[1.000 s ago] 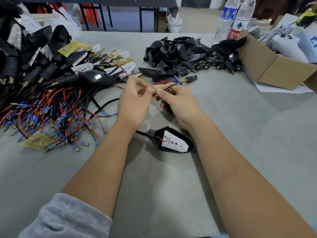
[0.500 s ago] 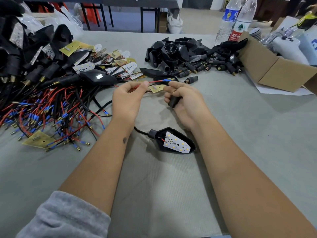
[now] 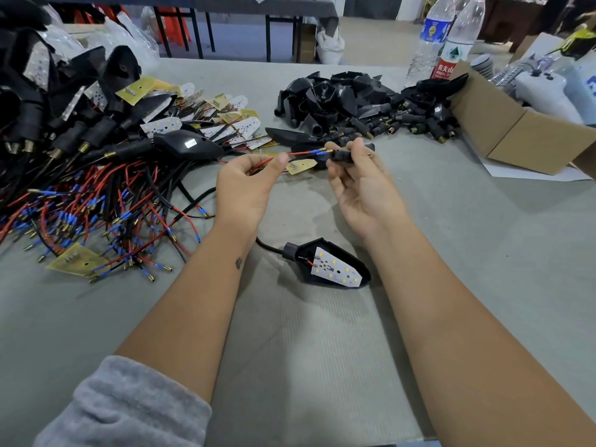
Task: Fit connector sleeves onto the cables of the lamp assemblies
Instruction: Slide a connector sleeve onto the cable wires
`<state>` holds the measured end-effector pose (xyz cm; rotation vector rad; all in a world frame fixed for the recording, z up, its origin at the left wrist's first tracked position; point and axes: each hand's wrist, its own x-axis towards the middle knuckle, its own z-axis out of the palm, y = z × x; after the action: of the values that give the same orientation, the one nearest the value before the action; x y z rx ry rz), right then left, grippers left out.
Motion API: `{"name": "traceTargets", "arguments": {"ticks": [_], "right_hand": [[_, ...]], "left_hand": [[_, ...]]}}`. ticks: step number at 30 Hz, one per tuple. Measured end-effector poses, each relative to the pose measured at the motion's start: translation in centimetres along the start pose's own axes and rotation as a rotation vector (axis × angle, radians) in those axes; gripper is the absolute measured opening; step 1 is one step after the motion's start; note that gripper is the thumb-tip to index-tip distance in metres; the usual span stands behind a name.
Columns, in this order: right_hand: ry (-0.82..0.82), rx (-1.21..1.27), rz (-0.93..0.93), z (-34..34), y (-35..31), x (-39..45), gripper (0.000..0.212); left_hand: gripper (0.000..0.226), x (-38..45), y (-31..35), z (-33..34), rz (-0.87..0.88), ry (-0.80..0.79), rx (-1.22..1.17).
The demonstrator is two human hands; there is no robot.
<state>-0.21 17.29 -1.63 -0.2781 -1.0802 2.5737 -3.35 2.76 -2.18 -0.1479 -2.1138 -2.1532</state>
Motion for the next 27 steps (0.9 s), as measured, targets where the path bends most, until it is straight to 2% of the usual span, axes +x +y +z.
{"name": "traceTargets", "arguments": {"ticks": [7,27], "right_hand": [[-0.037,0.019,-0.007,0.05,-0.11,-0.23,0.012],[0.036,-0.057,-0.005,-0.28,-0.18,-0.13,0.018]], "left_hand": [[0.015,-0.02,-0.08,-0.04,0.02,-0.016,-0.002],[0.019,-0.75,0.65,-0.36,-0.005,-0.111,0.013]]}}
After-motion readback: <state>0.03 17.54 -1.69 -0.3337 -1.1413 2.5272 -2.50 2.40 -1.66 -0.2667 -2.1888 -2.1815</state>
